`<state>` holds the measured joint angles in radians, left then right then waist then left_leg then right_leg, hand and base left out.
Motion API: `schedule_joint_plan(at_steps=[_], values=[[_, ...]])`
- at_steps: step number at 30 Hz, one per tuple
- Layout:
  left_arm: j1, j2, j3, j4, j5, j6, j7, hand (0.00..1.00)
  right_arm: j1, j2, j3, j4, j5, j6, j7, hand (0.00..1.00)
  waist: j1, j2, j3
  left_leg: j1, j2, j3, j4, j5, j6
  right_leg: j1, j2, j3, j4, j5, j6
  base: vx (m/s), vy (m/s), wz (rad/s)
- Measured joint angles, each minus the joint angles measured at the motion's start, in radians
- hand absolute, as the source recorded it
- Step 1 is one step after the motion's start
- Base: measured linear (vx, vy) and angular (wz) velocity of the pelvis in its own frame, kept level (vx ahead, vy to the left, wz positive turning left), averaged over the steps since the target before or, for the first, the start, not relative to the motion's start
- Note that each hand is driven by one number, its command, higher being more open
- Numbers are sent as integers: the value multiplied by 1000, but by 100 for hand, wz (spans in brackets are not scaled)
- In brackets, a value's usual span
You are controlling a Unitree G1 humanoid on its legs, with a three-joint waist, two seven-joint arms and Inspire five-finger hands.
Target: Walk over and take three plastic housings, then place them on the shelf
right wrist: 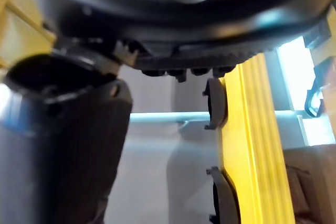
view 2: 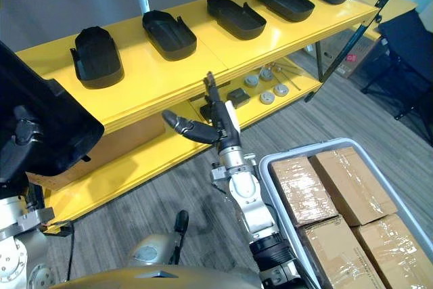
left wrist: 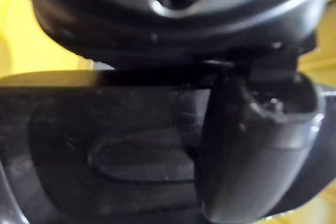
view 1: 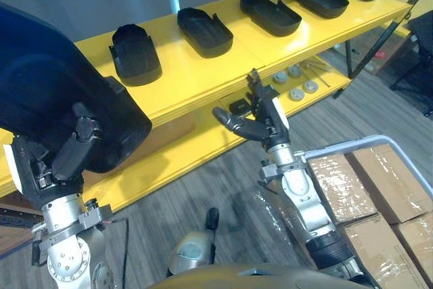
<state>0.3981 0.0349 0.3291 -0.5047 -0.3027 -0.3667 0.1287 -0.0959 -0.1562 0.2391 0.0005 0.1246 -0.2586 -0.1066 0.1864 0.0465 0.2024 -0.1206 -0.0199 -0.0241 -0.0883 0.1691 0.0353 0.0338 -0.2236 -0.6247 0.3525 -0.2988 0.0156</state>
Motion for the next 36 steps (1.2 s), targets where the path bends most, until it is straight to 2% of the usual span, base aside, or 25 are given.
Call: schedule_joint_plan(at_steps=[1, 2, 3, 4, 5, 6, 7, 10, 11, 12, 14, 18, 20, 22, 24, 25, 27, 28, 29, 30, 31, 32, 33, 35, 36], values=[[-40, 18, -6, 20, 6, 5, -2, 0, 12, 15, -56, -1, 0, -12, -13, 100, -41, -34, 14, -60, -46, 51, 133, -63, 53, -14, -23, 23, -10, 12, 38, -53, -40, 121], [-54, 21, -6, 22, 12, 5, -6, 0, 14, 19, -80, -1, 1, -11, -17, 100, -45, -50, 28, -91, -55, 84, 260, -96, 71, -16, -46, 25, 13, 11, 41, 12, -53, 96], [-36, 19, -3, 32, 24, 1, -2, 0, 29, 11, -113, -3, 1, -11, -26, 100, -42, -35, 42, -61, -40, 120, 377, -191, 43, 24, -38, 32, 36, 36, 77, 70, -48, 35], [-33, 20, -7, 67, 32, 2, -1, 0, 48, 8, -138, -3, 3, -11, -32, 100, -42, -28, 51, -19, -36, 96, 336, -206, 20, 34, -40, 76, 94, 46, 70, 76, -23, 22], [-28, 19, -9, 79, 34, 2, 1, 0, 51, 6, -154, -3, 4, -11, -32, 100, -42, -27, 50, 0, -38, 86, 310, -202, 31, 7, -46, 114, 146, 57, 53, 54, 29, 49], [-25, 20, -14, 98, 35, 6, 7, 0, 52, -3, -168, -6, 4, -13, -29, 100, -59, -20, 49, 13, -32, 50, 269, -184, 36, -49, -38, 172, 210, 48, -1, 20, -9, 56], [-27, 22, -20, 111, 36, 8, 11, 0, 52, -7, -174, -8, 7, -14, -26, 100, -69, -23, 48, 22, -27, 23, 242, -174, 30, -64, -3, 229, 160, 38, -14, 28, -49, 72], [-26, 20, -22, 128, 37, 9, 5, 0, 63, -6, -177, -44, 20, -14, -3, 100, -79, -31, 45, 24, -33, -28, 237, -172, 11, -46, 53, 300, -4, 46, -13, 58, -130, 68], [-25, 17, -22, 128, 36, 11, 0, 0, 74, -10, -177, -71, 28, -18, 14, 100, -81, -39, 42, 24, -54, -49, 244, -175, -3, -25, 51, 302, -42, 96, 28, 134, -176, 72], [-8, 8, -23, 121, 36, 13, -2, 0, 76, -19, -170, -77, 42, -20, 26, 100, -77, -33, 29, 26, -47, -61, 245, -173, -14, -10, 51, 274, -52, 100, 34, 135, -124, 60], [9, 9, -22, 102, 32, 12, -8, 0, 70, -41, -161, -79, 46, -29, 37, 100, -52, -26, 22, 23, -38, -70, 244, -165, -36, 16, 71, 251, -76, 104, 30, 140, -99, 38], [29, 9, -30, 89, 36, 12, -6, 0, 28, -48, -157, -78, 45, -37, 35, 100, -46, -26, 11, 23, -25, -85, 222, -161, -45, 45, 91, 213, -116, 108, 20, 75, -78, 32], [53, 8, -50, 89, 38, 13, -10, 0, 23, -46, -156, -78, 50, -42, 34, 100, -39, -24, 2, 20, -29, -57, 227, -161, -44, 55, 90, 209, -121, 108, 20, 60, -4, 22], [59, 8, -72, 88, 37, 13, -32, 0, 27, -45, -160, -78, 51, -48, 34, 100, -49, -24, -4, -7, -29, 14, 265, -157, -36, 72, 85, 177, -129, 108, 20, 36, 39, 64], [50, 9, -101, 85, 37, 13, -57, 0, 42, -44, -181, -78, 50, -64, 36, 100, -60, -13, -14, -28, -6, 167, 259, -173, 22, 84, 85, 130, -130, 107, 20, -10, 77, 81], [48, 9, -111, 87, 36, 14, -64, 0, 59, -35, -181, -75, 50, -65, 45, 100, -51, -24, -20, -22, 17, 258, 255, -234, -4, 87, 71, 115, -136, 110, 25, 25, 94, 66], [37, 9, -123, 89, 35, 15, -62, 0, 83, -38, -181, -75, 49, -77, 72, 100, -72, -23, -28, -48, 74, 392, 323, -253, -9, 107, 53, 81, -147, 114, 29, 41, 117, 82], [27, 10, -132, 90, 36, 15, -64, 0, 86, -38, -183, -73, 50, -77, 85, 100, -86, -14, -29, -102, 139, 400, 445, -268, -11, 118, 43, 55, -143, 114, 29, 21, 201, 65], [23, 10, -135, 92, 36, 15, -63, 0, 86, -42, -183, -73, 56, -77, 92, 100, -87, -14, -28, -127, 179, 400, 502, -272, -16, 120, 32, 51, -139, 113, 31, 32, 283, 38], [20, 10, -142, 111, 35, 15, -63, 0, 86, -41, -179, -74, 76, -78, 108, 100, -93, -15, -28, -155, 249, 392, 562, -267, -30, 128, 1, 47, -122, 114, 35, 43, 274, 10], [22, 10, -148, 126, 35, 15, -62, 0, 87, -41, -174, -74, 87, -80, 116, 100, -101, -14, -29, -152, 289, 377, 554, -248, -54, 138, -28, 47, -107, 115, 43, 94, 346, 7], [25, 10, -153, 140, 36, 15, -62, 0, 91, -45, -173, -75, 87, -84, 121, 100, -110, -5, -35, -132, 318, 369, 506, -184, -66, 147, -60, 46, -86, 116, 70, 126, 422, -7], [27, 12, -159, 147, 35, 15, -59, 0, 92, -57, -174, -79, 89, -92, 125, 100, -113, 0, -46, -97, 314, 317, 443, -68, -111, 143, -108, 65, -53, 95, 143, 127, 452, -12], [-2, 20, -166, 170, 35, 16, -44, 0, 89, -42, -172, -78, 92, -99, 131, 100, -134, -25, -51, -103, 235, 323, 431, -117, -94, 123, -179, 85, -47, 88, 157, 107, 425, 14], [-28, 23, -165, 187, 36, 16, -42, 0, 83, -35, -167, -62, 96, -100, 137, 100, -135, -34, -44, -104, 206, 325, 441, -150, -88, 117, -210, 87, -40, 102, 175, 66, 350, 24]])
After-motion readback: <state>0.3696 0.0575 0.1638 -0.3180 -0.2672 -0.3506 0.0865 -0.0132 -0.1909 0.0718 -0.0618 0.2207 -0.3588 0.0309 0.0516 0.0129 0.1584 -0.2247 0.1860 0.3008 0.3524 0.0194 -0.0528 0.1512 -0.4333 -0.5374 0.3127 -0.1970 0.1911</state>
